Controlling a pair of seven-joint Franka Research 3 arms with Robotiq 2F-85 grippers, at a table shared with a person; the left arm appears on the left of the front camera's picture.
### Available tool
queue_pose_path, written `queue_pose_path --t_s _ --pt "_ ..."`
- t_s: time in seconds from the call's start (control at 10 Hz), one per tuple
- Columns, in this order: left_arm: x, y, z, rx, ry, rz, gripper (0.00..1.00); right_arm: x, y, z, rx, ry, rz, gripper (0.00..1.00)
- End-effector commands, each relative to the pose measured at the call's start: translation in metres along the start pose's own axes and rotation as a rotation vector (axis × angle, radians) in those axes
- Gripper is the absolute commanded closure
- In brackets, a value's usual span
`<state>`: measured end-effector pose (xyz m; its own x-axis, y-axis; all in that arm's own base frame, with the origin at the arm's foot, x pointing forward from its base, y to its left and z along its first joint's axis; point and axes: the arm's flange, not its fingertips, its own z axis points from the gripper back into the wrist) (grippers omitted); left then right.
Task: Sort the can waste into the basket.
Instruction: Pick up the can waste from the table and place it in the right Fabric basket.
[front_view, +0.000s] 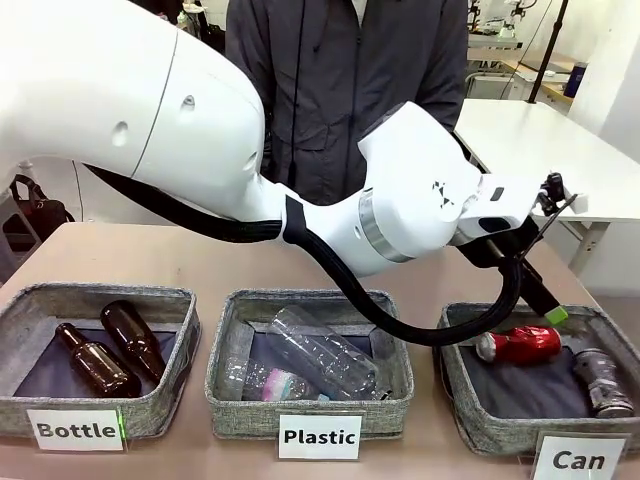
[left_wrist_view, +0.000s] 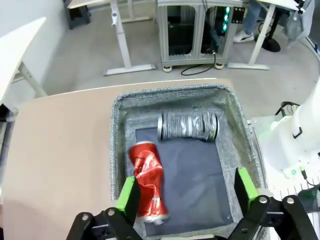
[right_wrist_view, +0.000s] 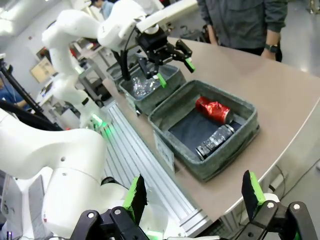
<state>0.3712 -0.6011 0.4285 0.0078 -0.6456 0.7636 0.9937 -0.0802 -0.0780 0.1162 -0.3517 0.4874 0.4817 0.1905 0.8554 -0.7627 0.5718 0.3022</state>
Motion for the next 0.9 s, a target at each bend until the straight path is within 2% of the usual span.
queue_pose_path --t_s 0.0,0.2,0.4,0.5,0.6,0.7,0.8 --pt "-0.004 -0.003 0.021 0.007 -0.014 0.009 0.0 0.0 0.0 0.0 0.0 0.0 0.0 0.0" --pt "-0.019 -0.001 0.081 -0.011 -0.04 0.03 0.0 0.016 -0.003 -0.021 0.031 -0.044 -0.029 0.0" --pt "-0.057 -0.002 0.186 -0.023 -0.061 0.109 0.0 0.052 -0.003 -0.076 0.099 -0.099 -0.047 0.0" --pt "-0.086 -0.002 0.241 -0.011 -0.097 0.173 0.0 0.071 0.001 -0.113 0.148 -0.102 -0.078 0.0" --pt "-0.12 -0.007 0.291 -0.003 -0.147 0.239 0.0 0.089 0.008 -0.158 0.121 -0.068 -0.144 0.0" --pt "-0.158 -0.014 0.336 -0.005 -0.24 0.293 0.0 0.104 0.016 -0.206 0.127 -0.012 -0.231 0.0" --pt "-0.207 -0.026 0.381 0.054 -0.325 0.38 0.0 0.118 0.026 -0.259 0.117 0.032 -0.342 0.0"
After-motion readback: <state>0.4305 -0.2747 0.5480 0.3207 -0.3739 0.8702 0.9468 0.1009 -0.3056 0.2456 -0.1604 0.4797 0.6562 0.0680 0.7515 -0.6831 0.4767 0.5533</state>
